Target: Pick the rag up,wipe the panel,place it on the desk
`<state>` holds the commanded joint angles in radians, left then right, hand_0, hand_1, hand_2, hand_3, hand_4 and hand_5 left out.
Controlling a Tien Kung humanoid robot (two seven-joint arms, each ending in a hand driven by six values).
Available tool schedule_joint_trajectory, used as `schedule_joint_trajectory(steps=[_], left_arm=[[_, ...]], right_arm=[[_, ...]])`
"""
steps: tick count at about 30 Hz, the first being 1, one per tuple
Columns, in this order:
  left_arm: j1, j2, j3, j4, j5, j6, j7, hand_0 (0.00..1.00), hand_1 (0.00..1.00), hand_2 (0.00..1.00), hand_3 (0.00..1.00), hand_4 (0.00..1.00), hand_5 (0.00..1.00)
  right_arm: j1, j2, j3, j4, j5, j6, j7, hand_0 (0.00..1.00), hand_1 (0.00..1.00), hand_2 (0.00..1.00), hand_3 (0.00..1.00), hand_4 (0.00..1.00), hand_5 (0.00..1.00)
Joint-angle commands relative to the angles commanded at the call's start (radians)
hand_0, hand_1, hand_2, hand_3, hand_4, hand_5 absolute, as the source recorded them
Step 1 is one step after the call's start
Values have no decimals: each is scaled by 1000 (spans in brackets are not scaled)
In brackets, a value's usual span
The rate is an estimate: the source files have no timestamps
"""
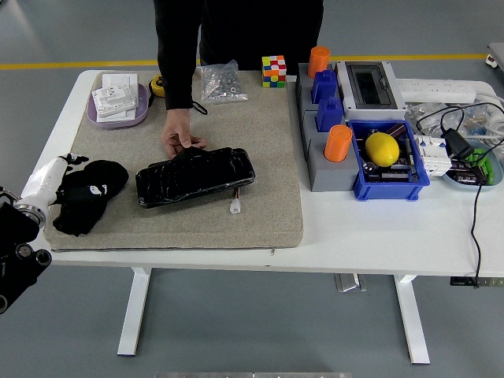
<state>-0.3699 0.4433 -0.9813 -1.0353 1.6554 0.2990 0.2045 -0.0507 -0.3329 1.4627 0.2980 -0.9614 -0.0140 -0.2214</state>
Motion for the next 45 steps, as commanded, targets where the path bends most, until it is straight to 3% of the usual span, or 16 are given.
schedule_joint_trajectory(steps=[4,5,14,20,26,33,35,40,41,45], left_arm=[[5,10,-31,-61,10,-8,5,625,847,879,824,998,602],[6,12,-35,-72,12,-10,6,627,842,865,825,998,649],[16,31,-101,-210,56,-43,37,623,837,860,822,998,632],[19,38,-118,-232,21,-31,24,614,821,838,819,998,640],[43,23,-106,-238,-213,40,-69,586,775,798,793,998,581],[58,9,-106,-253,-502,59,-241,589,761,780,780,955,539],[59,6,-112,-255,-576,63,-267,559,735,752,756,934,516],[62,-4,-126,-237,-690,36,-349,559,735,752,756,934,516],[67,-6,-128,-233,-711,28,-360,542,698,721,685,905,464],[92,-21,-138,-231,-771,-3,-393,542,698,721,685,905,464]], right_arm=[[2,1,3,-2,-1,1,1,693,453,639,617,998,701],[2,0,2,-2,0,1,1,695,455,639,616,998,700],[4,-1,-4,-2,5,1,3,695,453,639,616,998,700],[7,-1,-7,-2,9,-2,4,694,452,639,617,998,699],[4,2,-5,-3,8,-1,4,696,451,639,617,998,698],[2,3,-5,-4,10,-1,4,694,451,639,616,998,700],[2,3,-8,-3,12,-3,4,695,451,639,617,998,699],[4,3,-19,-3,18,-4,6,695,451,639,617,998,699],[6,4,-21,-3,20,-4,7,695,451,639,617,998,700],[5,11,-24,-2,22,-6,12,695,451,639,617,998,700]])
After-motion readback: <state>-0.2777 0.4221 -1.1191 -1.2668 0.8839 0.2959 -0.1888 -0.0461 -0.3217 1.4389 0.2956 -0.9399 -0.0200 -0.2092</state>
